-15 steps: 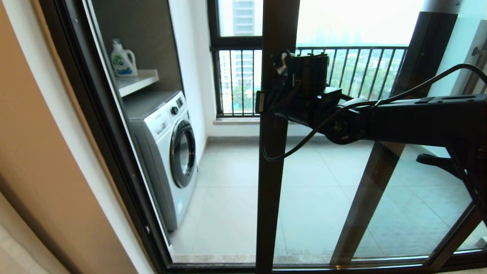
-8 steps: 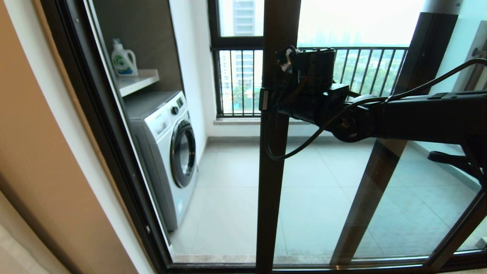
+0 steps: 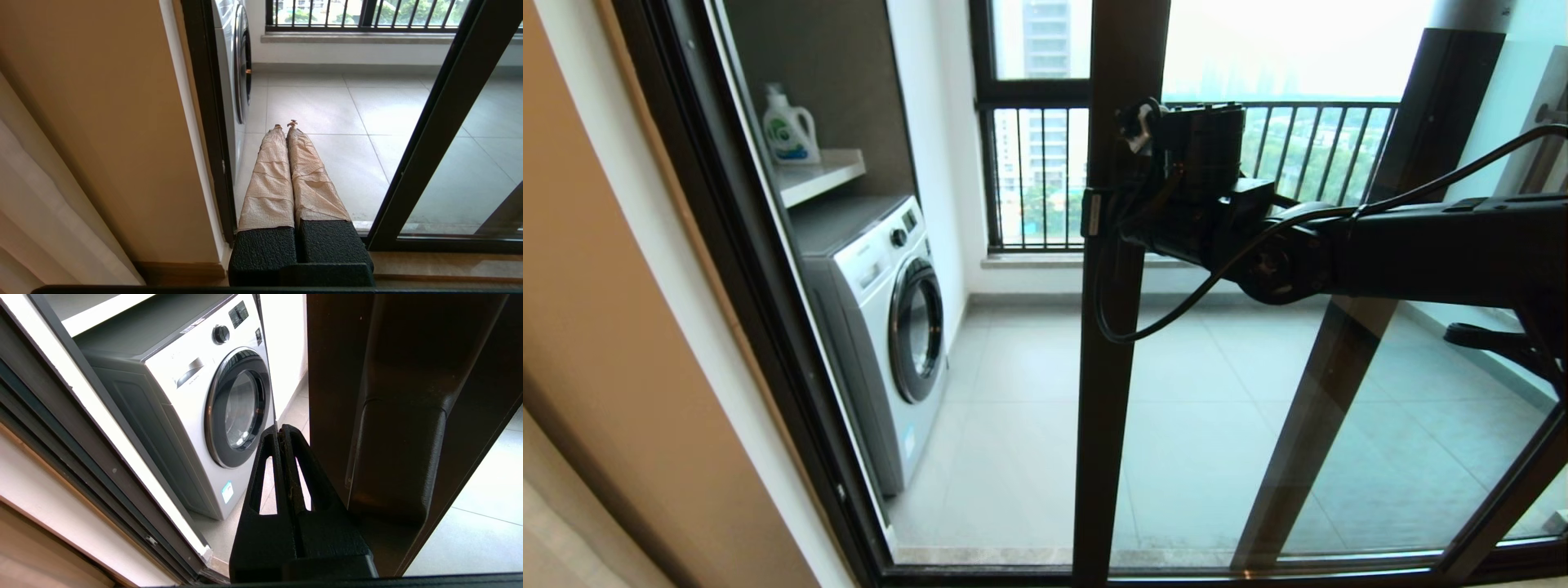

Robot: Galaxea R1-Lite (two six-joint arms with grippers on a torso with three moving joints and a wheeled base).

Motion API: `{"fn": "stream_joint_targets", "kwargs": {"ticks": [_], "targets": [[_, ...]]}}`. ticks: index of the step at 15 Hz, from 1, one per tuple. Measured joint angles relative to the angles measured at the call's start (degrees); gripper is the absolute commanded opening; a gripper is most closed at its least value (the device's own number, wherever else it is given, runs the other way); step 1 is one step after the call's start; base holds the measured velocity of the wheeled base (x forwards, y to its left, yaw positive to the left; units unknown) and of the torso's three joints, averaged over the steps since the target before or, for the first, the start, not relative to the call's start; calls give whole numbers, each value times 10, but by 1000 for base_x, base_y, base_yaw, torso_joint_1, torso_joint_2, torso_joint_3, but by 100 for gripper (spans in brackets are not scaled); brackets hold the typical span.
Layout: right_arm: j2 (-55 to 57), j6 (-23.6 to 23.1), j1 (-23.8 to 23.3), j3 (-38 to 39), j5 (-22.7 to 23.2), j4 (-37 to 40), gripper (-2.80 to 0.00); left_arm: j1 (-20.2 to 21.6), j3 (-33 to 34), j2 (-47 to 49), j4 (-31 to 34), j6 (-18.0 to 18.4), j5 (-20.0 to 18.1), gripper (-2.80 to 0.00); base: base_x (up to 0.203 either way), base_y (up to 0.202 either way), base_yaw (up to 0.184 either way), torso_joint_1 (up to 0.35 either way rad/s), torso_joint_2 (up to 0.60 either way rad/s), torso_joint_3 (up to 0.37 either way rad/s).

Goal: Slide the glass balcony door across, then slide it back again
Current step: Open the slid door

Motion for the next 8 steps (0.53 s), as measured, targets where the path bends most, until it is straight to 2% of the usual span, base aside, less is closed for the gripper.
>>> {"fn": "stream_joint_targets", "kwargs": {"ticks": [4, 8], "targets": [[1, 0, 7, -3, 0, 0, -280, 0, 0, 0, 0, 0, 0, -280, 0, 0, 0, 0, 0, 0], [1, 0, 45, -7, -3, 0, -280, 0, 0, 0, 0, 0, 0, -280, 0, 0, 0, 0, 0, 0]]}}
